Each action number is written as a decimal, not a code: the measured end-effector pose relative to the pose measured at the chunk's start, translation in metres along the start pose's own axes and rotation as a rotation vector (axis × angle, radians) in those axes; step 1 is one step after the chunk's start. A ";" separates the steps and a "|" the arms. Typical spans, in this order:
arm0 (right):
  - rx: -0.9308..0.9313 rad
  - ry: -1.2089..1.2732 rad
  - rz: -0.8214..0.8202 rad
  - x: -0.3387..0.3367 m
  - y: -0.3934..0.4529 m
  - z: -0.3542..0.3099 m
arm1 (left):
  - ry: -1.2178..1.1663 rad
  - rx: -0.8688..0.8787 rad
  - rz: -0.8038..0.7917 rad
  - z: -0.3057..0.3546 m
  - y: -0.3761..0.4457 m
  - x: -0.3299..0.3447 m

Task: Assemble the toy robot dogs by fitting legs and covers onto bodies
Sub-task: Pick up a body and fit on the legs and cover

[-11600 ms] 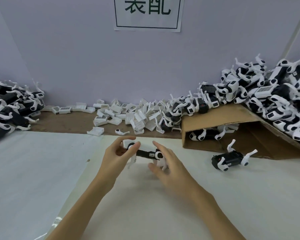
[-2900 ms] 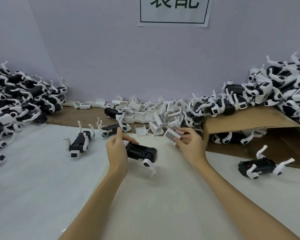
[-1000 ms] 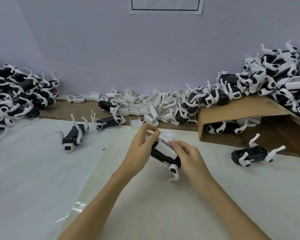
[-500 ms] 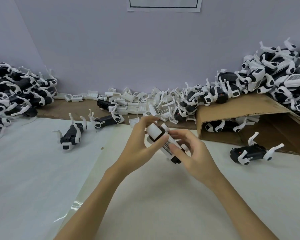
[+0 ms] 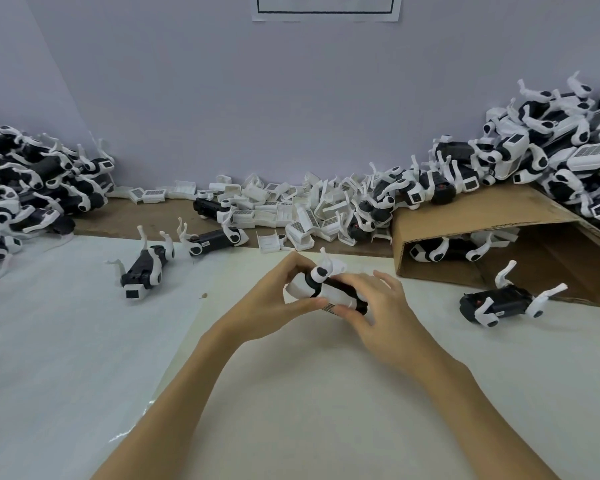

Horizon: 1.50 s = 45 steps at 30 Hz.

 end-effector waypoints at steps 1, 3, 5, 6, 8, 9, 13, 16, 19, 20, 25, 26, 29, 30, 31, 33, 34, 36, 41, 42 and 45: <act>-0.024 -0.002 -0.001 0.000 0.001 -0.001 | -0.008 -0.010 -0.015 -0.001 -0.001 0.001; -0.039 -0.005 -0.002 0.001 0.002 -0.004 | 0.009 -0.009 -0.031 -0.001 -0.002 0.003; -0.044 0.006 0.039 0.000 0.001 -0.005 | 0.077 0.009 -0.026 -0.001 -0.002 0.005; -0.043 0.009 0.056 -0.001 0.000 -0.004 | 0.112 0.011 -0.024 -0.001 -0.002 0.006; -0.048 -0.017 0.048 -0.002 0.000 -0.002 | 0.141 -0.001 -0.031 -0.002 -0.002 0.006; -0.052 -0.043 0.027 -0.002 -0.001 -0.002 | 0.140 -0.013 -0.034 -0.003 -0.002 0.006; -0.055 -0.100 -0.009 -0.001 0.001 0.000 | 0.137 -0.006 -0.027 -0.003 -0.003 0.006; -0.023 -0.066 0.035 -0.002 0.002 0.001 | 0.139 0.070 -0.014 0.002 -0.003 0.008; -0.015 -0.067 0.039 -0.002 0.002 0.002 | 0.145 0.079 0.010 0.006 -0.003 0.007; -0.015 -0.061 0.033 -0.002 0.002 0.001 | 0.150 0.064 0.018 0.005 -0.003 0.006; 0.009 -0.106 0.028 0.003 -0.001 -0.003 | 0.259 0.087 0.022 0.006 -0.006 0.008; 0.019 -0.102 0.033 0.004 0.000 -0.003 | 0.304 0.102 0.025 0.006 -0.005 0.008; 0.029 -0.100 0.039 0.003 0.001 -0.004 | 0.384 0.092 0.062 0.004 -0.003 0.007; 0.027 -0.106 0.045 0.003 0.002 -0.005 | 0.384 0.100 0.086 0.004 -0.003 0.006; 0.025 -0.111 0.055 0.002 0.002 -0.005 | 0.376 0.113 0.103 0.004 -0.003 0.006; 0.022 -0.110 0.073 0.001 0.001 -0.007 | 0.349 0.130 0.112 0.005 -0.003 0.006; 0.017 -0.108 0.074 0.001 0.000 -0.008 | 0.333 0.129 0.114 0.007 -0.003 0.006; 0.014 -0.099 0.067 0.000 0.000 -0.009 | 0.317 0.123 0.120 0.008 -0.004 0.005; 0.002 -0.100 0.044 0.002 0.001 -0.013 | 0.318 0.107 0.116 0.011 -0.004 0.003; -0.003 -0.102 0.052 0.002 0.000 -0.014 | 0.314 0.098 0.105 0.011 -0.004 0.001; -0.009 -0.103 0.074 0.001 -0.002 -0.015 | 0.294 0.045 0.100 0.010 -0.005 -0.001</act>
Point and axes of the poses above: each hand's wrist, its own y-axis towards the middle knuckle, its own x-axis out of the palm, z = x × y, the point moved 3 cm from there along y, towards the middle knuckle
